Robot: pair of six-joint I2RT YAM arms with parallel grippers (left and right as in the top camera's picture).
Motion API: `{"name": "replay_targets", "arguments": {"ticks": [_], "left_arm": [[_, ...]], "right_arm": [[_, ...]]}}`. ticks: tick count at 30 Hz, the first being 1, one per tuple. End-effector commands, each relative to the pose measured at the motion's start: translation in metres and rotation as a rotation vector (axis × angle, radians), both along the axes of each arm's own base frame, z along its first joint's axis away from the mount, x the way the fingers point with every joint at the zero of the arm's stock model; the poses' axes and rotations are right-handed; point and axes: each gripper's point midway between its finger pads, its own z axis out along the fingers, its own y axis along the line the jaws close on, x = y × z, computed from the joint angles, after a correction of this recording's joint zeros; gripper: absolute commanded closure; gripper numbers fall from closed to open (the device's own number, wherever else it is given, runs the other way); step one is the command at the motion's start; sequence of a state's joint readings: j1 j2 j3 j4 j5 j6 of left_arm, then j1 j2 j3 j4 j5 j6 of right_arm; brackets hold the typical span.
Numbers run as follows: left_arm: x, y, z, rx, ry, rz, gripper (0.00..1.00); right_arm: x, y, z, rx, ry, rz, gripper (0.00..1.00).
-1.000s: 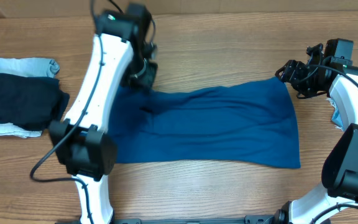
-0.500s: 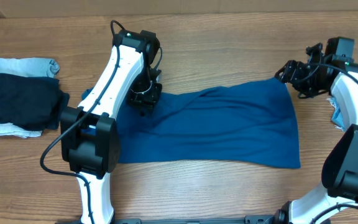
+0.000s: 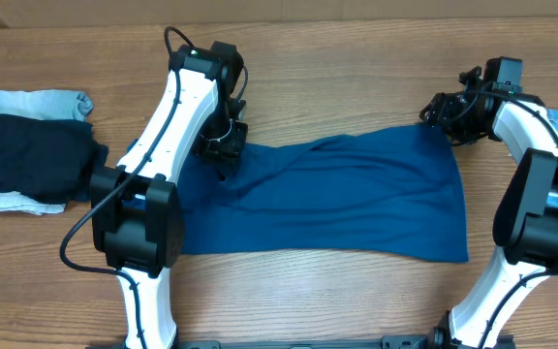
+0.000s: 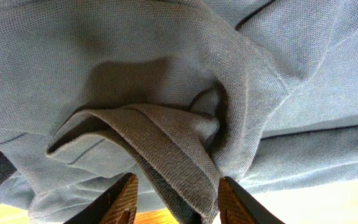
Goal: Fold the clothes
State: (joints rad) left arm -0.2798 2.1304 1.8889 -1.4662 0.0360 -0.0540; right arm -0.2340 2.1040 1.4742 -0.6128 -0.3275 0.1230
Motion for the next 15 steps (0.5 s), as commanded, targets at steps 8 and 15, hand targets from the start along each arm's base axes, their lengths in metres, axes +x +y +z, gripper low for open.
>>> {"name": "replay_targets", "arguments": {"ticks": [8, 15], "left_arm": [[0.0, 0.003, 0.007, 0.009, -0.016, 0.023, 0.55], [-0.003, 0.004, 0.007, 0.013, -0.003, 0.022, 0.56]], "right_arm": [[0.01, 0.006, -0.01, -0.013, 0.04, -0.158, 0.43], [0.01, 0.005, -0.025, -0.027, 0.058, -0.163, 0.61]]}}
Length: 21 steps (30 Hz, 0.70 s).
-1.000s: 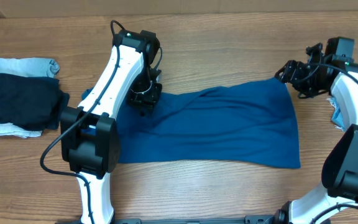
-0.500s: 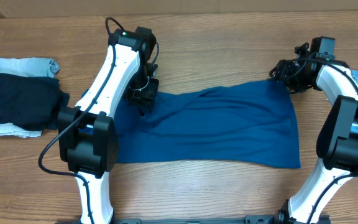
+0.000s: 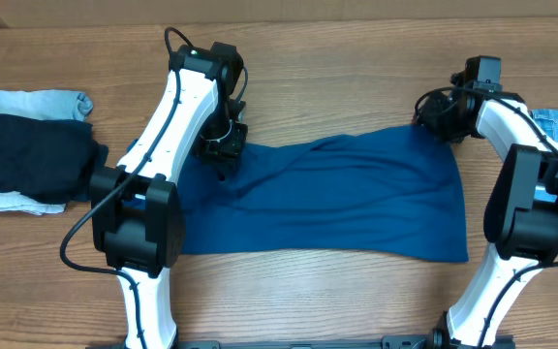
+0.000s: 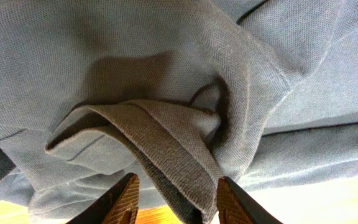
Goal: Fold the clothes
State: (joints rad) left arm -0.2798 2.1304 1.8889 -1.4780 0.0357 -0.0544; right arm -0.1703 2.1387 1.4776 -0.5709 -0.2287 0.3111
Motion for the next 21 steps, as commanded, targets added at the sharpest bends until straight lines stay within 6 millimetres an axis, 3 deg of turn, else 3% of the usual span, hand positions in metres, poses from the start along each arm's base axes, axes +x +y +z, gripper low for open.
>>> {"name": "replay_targets", "arguments": {"ticks": [1, 3, 6, 12, 18, 21], "left_arm": [[-0.001, 0.003, 0.007, 0.009, -0.015, 0.022, 0.56], [-0.001, 0.003, 0.007, 0.01, -0.013, 0.022, 0.56], [-0.001, 0.003, 0.007, 0.009, -0.014, 0.022, 0.56], [0.0, 0.003, 0.006, 0.008, -0.018, 0.022, 0.55], [-0.002, 0.003, 0.007, 0.01, -0.01, 0.022, 0.55], [-0.002, 0.003, 0.007, 0.01, -0.01, 0.022, 0.55]], "right_arm": [[0.002, -0.01, -0.009, -0.014, 0.007, -0.026, 0.69], [0.004, -0.014, -0.006, -0.018, -0.003, -0.027, 0.82], [0.009, -0.017, 0.014, -0.016, -0.026, -0.004, 0.95], [0.014, -0.011, 0.073, -0.048, -0.109, 0.117, 0.96], [0.017, -0.022, 0.088, -0.147, -0.162, 0.194, 0.96], [0.016, -0.04, 0.086, -0.232, -0.145, 0.166, 0.96]]}}
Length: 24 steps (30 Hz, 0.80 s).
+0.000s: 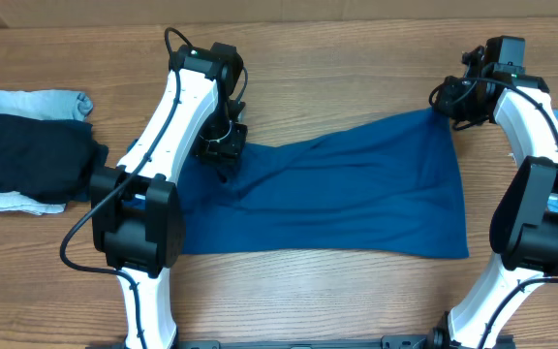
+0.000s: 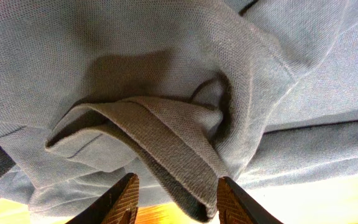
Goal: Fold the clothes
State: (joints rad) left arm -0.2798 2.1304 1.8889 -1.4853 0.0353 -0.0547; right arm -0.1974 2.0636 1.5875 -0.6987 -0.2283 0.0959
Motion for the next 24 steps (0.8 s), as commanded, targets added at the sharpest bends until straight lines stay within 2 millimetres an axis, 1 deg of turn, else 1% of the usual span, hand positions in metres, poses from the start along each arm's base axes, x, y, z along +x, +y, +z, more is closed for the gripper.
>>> {"name": "replay_targets", "arguments": {"ticks": [1, 3, 5, 6, 8, 11, 12, 14, 15, 17, 18, 21, 23, 24], "left_arm": [[0.0, 0.003, 0.006, 0.008, -0.017, 0.022, 0.55], [0.0, 0.003, 0.006, 0.008, -0.017, 0.022, 0.53], [0.0, 0.003, 0.006, 0.009, -0.019, 0.022, 0.52], [0.002, 0.005, 0.006, 0.016, -0.025, 0.023, 0.54], [0.012, 0.009, 0.005, 0.031, -0.066, 0.026, 0.57], [0.037, 0.014, 0.003, 0.021, -0.16, 0.048, 0.54], [0.043, 0.015, -0.003, -0.003, -0.174, 0.065, 0.56], [0.038, 0.017, -0.02, -0.029, -0.147, 0.083, 0.62], [0.032, 0.02, -0.034, -0.029, -0.124, 0.091, 0.64], [0.018, 0.024, -0.06, -0.028, -0.079, 0.134, 0.71], [0.008, 0.025, -0.074, -0.045, -0.051, 0.152, 0.74], [-0.007, 0.031, -0.095, -0.05, -0.012, 0.192, 0.74], [-0.016, 0.035, -0.103, -0.046, 0.009, 0.201, 0.74], [-0.02, 0.036, -0.105, -0.044, 0.022, 0.203, 0.73]], "right_arm": [[0.006, -0.029, 0.026, -0.132, -0.055, -0.009, 0.96], [0.003, -0.038, 0.025, -0.144, -0.043, -0.029, 0.96], [0.001, -0.037, 0.024, -0.137, -0.037, -0.027, 0.96], [0.0, -0.035, 0.023, -0.128, -0.035, -0.022, 0.96], [-0.001, -0.032, 0.023, -0.111, -0.032, -0.014, 0.94], [-0.004, -0.026, 0.021, -0.09, -0.018, -0.002, 0.9], [-0.007, -0.025, 0.02, -0.084, -0.004, 0.0, 0.9], [-0.011, -0.024, 0.018, -0.08, 0.014, 0.0, 0.9], [-0.012, -0.024, 0.017, -0.079, 0.018, 0.0, 0.9], [-0.012, -0.024, 0.017, -0.08, 0.018, 0.0, 0.9], [-0.012, -0.024, 0.017, -0.08, 0.018, 0.0, 0.9], [-0.015, -0.027, 0.016, -0.089, 0.032, -0.007, 0.92], [-0.016, -0.032, 0.015, -0.118, 0.039, -0.021, 0.91], [-0.015, -0.037, 0.015, -0.14, 0.04, -0.031, 0.82]]}}
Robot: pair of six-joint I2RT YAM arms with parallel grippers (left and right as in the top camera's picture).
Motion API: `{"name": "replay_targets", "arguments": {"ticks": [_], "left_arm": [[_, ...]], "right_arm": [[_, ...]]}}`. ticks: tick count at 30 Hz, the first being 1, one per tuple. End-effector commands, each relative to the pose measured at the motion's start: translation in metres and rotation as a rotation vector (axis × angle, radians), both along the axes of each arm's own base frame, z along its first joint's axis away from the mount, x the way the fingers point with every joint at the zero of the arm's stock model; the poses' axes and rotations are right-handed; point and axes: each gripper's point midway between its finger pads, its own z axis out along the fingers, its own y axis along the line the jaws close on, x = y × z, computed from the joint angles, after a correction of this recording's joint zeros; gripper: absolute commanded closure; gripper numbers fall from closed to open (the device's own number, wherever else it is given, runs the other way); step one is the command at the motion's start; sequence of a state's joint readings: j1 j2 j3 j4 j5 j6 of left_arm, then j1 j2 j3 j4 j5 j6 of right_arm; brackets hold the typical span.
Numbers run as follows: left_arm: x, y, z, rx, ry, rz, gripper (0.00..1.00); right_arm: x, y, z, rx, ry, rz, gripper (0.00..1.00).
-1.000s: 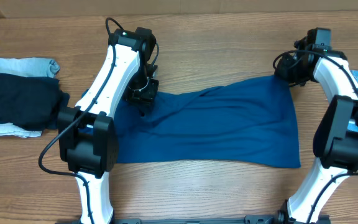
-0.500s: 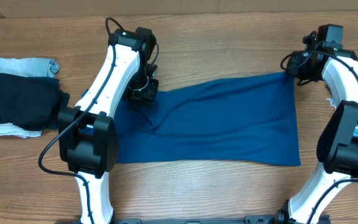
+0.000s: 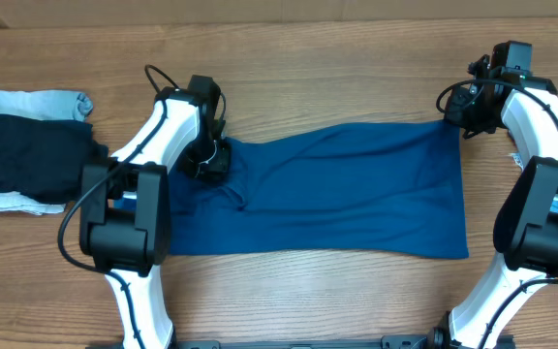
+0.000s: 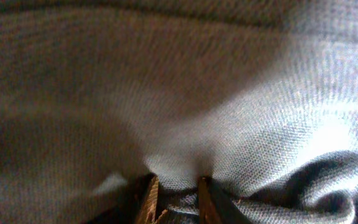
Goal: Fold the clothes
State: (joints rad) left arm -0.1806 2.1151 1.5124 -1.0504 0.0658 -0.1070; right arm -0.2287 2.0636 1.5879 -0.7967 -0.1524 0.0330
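Note:
A blue garment (image 3: 337, 189) lies spread across the middle of the table in the overhead view. My left gripper (image 3: 207, 161) is at its far left corner. In the left wrist view the left gripper (image 4: 176, 190) has its jaws close together, shut on a pinch of the garment's knit fabric (image 4: 241, 124), which fills the frame. My right gripper (image 3: 460, 114) sits at the garment's far right corner, where the cloth runs up into it; its fingers are too small to make out.
A stack of folded clothes lies at the left edge: a dark navy piece (image 3: 27, 155), a light blue one (image 3: 37, 100) behind it and a pale one (image 3: 3, 202) beneath. A light denim item shows at the right edge.
My left gripper's jaws stood wide apart around a fold; now they are shut on the fabric, and the gripper is further left. The garment's far edge is straighter and its far left corner lies further out.
At first my left gripper stood open over a bunched fold near the far left corner, and my right gripper was at the far right corner. Then the right corner lay further right and back. Now both far corners are drawn apart and the garment lies flatter.

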Motion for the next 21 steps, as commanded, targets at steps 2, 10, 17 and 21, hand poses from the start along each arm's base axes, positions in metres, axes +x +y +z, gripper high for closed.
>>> {"name": "replay_targets", "arguments": {"ticks": [2, 10, 17, 21], "left_arm": [[-0.034, 0.006, -0.021, -0.01, 0.109, 0.047, 0.73], [-0.042, 0.007, -0.024, -0.005, 0.13, 0.047, 0.73], [-0.039, 0.007, -0.025, -0.008, 0.118, 0.048, 0.72], [-0.036, 0.006, -0.026, -0.011, 0.104, 0.047, 0.71]], "right_arm": [[0.01, -0.019, 0.027, -0.096, -0.064, -0.032, 0.47], [0.015, -0.012, 0.013, 0.011, -0.059, -0.067, 0.41], [0.028, -0.019, -0.025, 0.072, -0.037, -0.224, 0.47], [0.031, -0.022, -0.027, 0.117, -0.036, -0.358, 0.5]]}}
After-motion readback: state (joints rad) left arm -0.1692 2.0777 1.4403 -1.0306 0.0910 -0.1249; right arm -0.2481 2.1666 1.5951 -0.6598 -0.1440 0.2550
